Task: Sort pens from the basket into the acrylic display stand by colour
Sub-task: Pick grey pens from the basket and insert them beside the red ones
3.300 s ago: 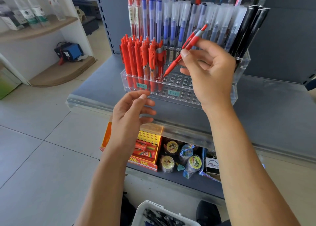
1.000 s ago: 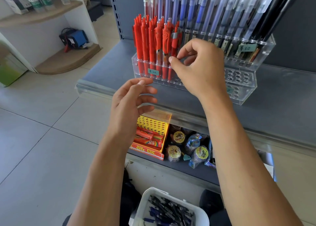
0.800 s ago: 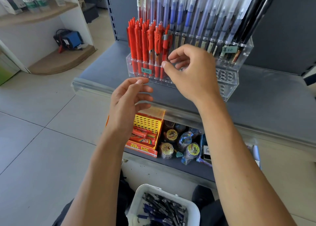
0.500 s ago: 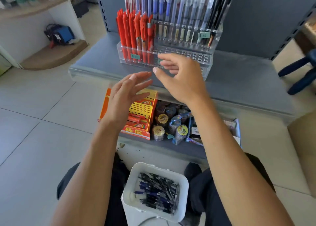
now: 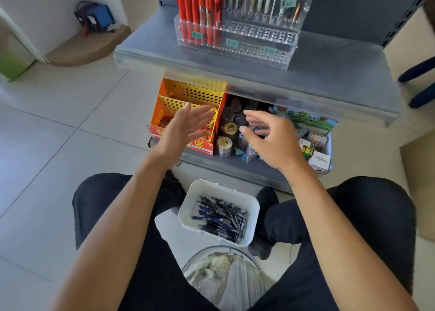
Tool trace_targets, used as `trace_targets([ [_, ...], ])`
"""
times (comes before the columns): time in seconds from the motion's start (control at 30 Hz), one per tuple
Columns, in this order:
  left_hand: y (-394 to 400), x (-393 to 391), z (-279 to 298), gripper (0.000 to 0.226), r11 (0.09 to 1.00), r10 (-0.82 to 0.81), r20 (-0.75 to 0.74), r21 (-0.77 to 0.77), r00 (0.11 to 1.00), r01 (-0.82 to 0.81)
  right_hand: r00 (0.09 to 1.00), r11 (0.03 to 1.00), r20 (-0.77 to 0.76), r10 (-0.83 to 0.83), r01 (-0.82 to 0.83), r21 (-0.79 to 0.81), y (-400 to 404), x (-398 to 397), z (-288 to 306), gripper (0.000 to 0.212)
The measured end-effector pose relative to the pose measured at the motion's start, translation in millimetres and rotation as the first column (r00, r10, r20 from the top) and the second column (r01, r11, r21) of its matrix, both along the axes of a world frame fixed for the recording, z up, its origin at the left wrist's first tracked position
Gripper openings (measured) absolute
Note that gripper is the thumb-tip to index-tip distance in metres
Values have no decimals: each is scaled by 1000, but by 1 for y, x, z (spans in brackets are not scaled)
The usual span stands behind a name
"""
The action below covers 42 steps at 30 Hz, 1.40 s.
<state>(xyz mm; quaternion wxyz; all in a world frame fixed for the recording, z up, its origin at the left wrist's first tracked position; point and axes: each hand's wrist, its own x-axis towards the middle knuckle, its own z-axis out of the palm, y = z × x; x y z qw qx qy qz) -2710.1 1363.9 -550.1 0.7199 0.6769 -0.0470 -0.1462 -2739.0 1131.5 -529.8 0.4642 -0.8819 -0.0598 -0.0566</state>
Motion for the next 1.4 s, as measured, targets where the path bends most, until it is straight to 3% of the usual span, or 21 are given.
trace_targets([
  [0.27,4,-42,-54,74,993,-115,-277,-54,954,104,967,1000,-254,-4,8,15,-12,-56,-71,42],
  [0.57,15,-66,-112,75,974,-113,-520,-225,846,-8,886,1000,-464,-21,20,-6,-18,-84,-136,35],
  [0.87,10,-47,-141,75,977,-113,-622,-212,775,-28,751,993,-660,-20,-59,-98,-2,-64,-202,29],
  [1.07,9,-43,-156,76,975,-57,-681,-194,730,-105,668,965,-740,-74,-139,-222,20,-46,-248,35],
  [1.2,14,-43,-163,76,972,-7,-719,-168,695,-164,614,964,-784,-92,-142,-224,29,-40,-277,30],
  [1.4,19,-46,-170,79,959,2,-746,-188,666,-213,611,959,-787,-81,-168,-229,36,-39,-311,34],
])
